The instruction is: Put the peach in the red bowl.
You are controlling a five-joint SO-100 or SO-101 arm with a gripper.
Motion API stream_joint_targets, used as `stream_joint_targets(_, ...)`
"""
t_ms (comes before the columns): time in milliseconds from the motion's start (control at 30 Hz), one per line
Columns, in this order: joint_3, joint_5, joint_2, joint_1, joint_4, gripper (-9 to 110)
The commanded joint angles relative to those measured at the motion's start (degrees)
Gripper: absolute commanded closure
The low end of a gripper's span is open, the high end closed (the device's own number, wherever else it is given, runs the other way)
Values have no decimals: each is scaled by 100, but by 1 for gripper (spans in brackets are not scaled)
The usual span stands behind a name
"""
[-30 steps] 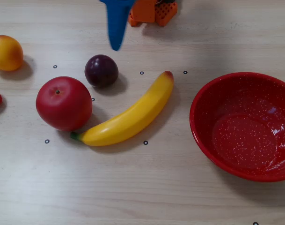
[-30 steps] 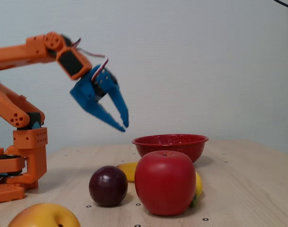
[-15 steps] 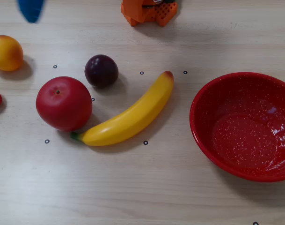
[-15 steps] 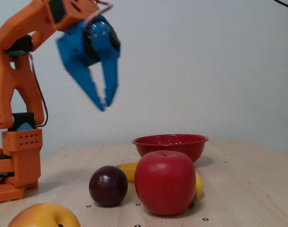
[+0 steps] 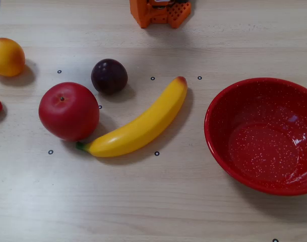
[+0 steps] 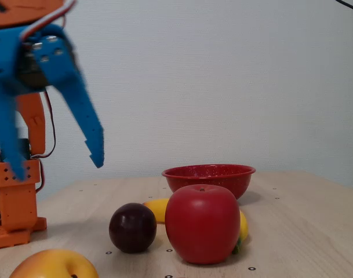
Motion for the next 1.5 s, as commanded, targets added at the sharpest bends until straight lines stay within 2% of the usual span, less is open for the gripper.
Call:
stream_joint_targets(0,-536,642,79,-316,413,60)
stream_joint_targets(233,-756,1371,-659,-686,360,58)
stream_joint_targets(733,-844,475,-1608,-123,-615,58)
stream_joint_targets(933,-703,571,-1723,-70,-958,58)
stream_joint_targets(1467,-633,1204,-1978,-97,-853,58)
